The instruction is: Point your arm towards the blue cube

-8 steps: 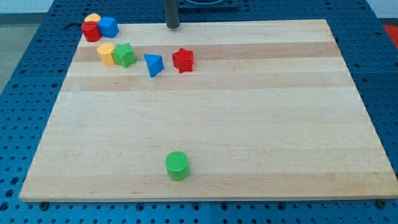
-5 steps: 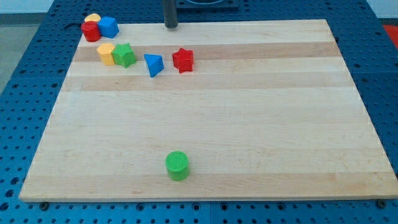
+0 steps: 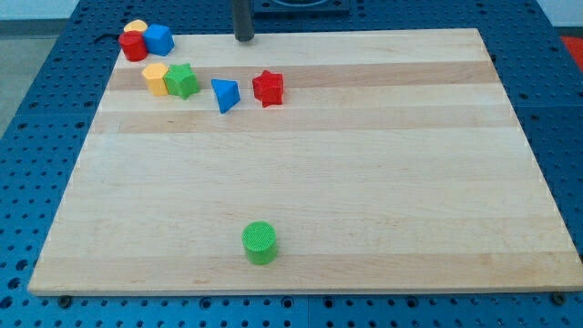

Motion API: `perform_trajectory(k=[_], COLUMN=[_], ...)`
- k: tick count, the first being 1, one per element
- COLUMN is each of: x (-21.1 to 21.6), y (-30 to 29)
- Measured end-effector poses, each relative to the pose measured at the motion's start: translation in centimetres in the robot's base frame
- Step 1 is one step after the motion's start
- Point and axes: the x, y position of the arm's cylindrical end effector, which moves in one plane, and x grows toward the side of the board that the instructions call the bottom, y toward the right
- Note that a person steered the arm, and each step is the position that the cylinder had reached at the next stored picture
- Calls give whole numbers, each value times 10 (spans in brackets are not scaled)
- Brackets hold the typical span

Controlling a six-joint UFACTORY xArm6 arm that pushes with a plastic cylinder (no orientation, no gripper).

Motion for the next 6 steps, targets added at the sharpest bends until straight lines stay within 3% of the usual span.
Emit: perform_trajectory(k=[4, 6], x=[1, 0], y=[-18, -63])
